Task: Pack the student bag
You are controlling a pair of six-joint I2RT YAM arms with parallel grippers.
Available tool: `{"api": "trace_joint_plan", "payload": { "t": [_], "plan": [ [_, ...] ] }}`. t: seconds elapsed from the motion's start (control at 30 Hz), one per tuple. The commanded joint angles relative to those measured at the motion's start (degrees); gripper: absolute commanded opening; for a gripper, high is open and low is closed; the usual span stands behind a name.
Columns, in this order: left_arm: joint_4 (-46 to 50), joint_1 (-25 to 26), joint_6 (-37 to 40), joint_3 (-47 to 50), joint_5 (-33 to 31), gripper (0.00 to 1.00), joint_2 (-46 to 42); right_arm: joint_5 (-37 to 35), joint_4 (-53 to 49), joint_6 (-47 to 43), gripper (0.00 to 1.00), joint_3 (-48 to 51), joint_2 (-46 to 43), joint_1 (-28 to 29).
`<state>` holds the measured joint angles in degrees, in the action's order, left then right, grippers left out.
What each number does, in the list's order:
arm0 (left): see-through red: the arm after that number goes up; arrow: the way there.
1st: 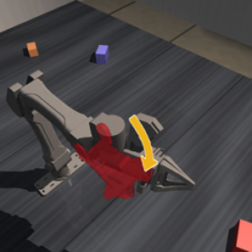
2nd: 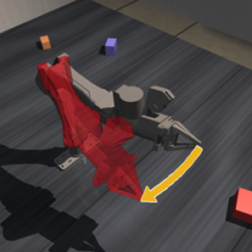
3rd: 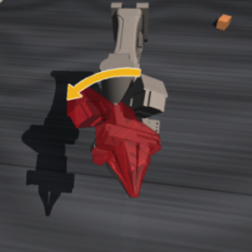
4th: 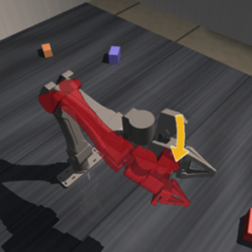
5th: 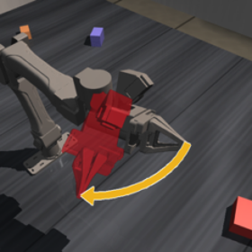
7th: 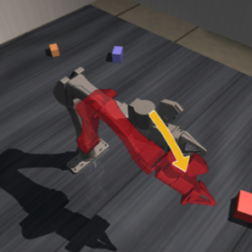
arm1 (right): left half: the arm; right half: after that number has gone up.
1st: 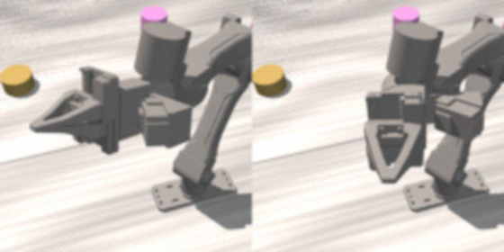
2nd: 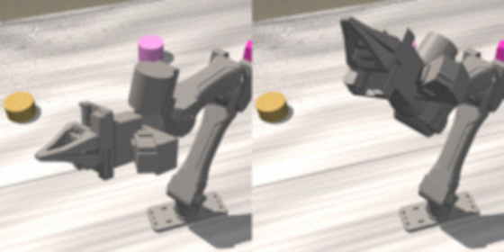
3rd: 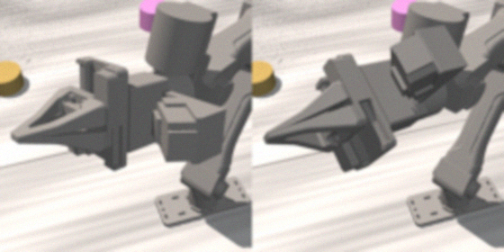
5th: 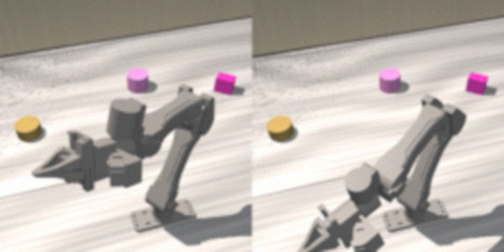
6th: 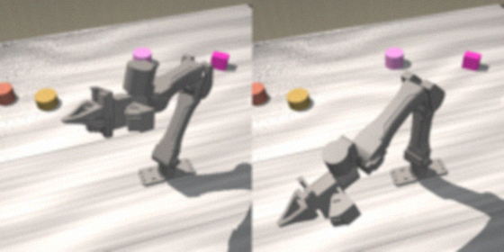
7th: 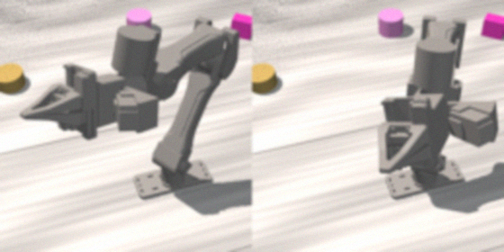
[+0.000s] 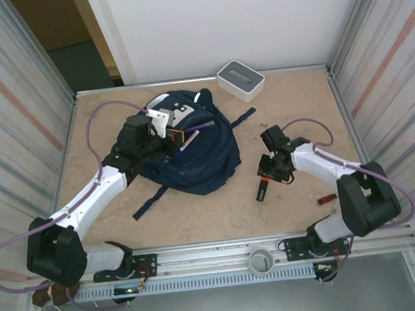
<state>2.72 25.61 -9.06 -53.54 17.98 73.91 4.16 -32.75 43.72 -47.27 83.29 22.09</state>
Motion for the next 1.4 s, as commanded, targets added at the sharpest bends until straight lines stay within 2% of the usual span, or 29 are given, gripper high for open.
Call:
{"api": "trace_joint_plan", "payload": {
  "t": [0.0,0.13,0.3,0.43,0.63,0.8,0.93,1.07,1.23,1.37],
  "plan": [
    [-3.7,0.3,0.6,-0.2,1.1,0.0,-2.5,-1.2,0.3,-4.7,0.38,-2.7,3.9,-0.9],
    [-3.6,0.3,0.7,-0.2,1.1,0.0,-2.5,-1.7,-0.2,-4.9,0.51,-3.2,4.1,0.0],
    [-3.9,0.3,0.8,0.2,1.0,0.0,-2.2,-4.0,-0.7,-1.5,0.65,-1.0,0.8,4.8],
    [-4.3,0.3,0.6,0.2,1.4,0.0,-1.4,-7.9,-1.2,1.2,0.68,-0.5,1.5,8.5],
    [-4.1,0.3,0.5,0.2,1.7,0.0,-1.7,-12.0,-0.9,3.6,0.66,1.2,4.1,10.4],
    [-4.0,0.3,0.6,0.1,1.6,0.0,-1.8,-11.3,1.4,3.9,0.59,1.4,6.1,10.6],
    [-4.0,0.3,0.7,0.4,1.4,0.0,-1.9,-11.2,2.9,3.5,0.43,1.6,6.9,10.3],
    [-4.0,0.3,0.4,0.3,1.2,0.0,-2.5,-11.2,3.4,2.3,0.27,1.0,2.0,10.0],
    [-4.7,0.4,-1.0,-0.2,2.7,0.0,-2.9,-2.8,11.5,3.8,0.21,0.6,-7.6,10.5],
    [-5.0,1.2,-2.1,-1.3,3.8,0.0,-3.2,2.4,19.3,7.9,0.2,-3.4,-7.7,13.8]
  ]
}}
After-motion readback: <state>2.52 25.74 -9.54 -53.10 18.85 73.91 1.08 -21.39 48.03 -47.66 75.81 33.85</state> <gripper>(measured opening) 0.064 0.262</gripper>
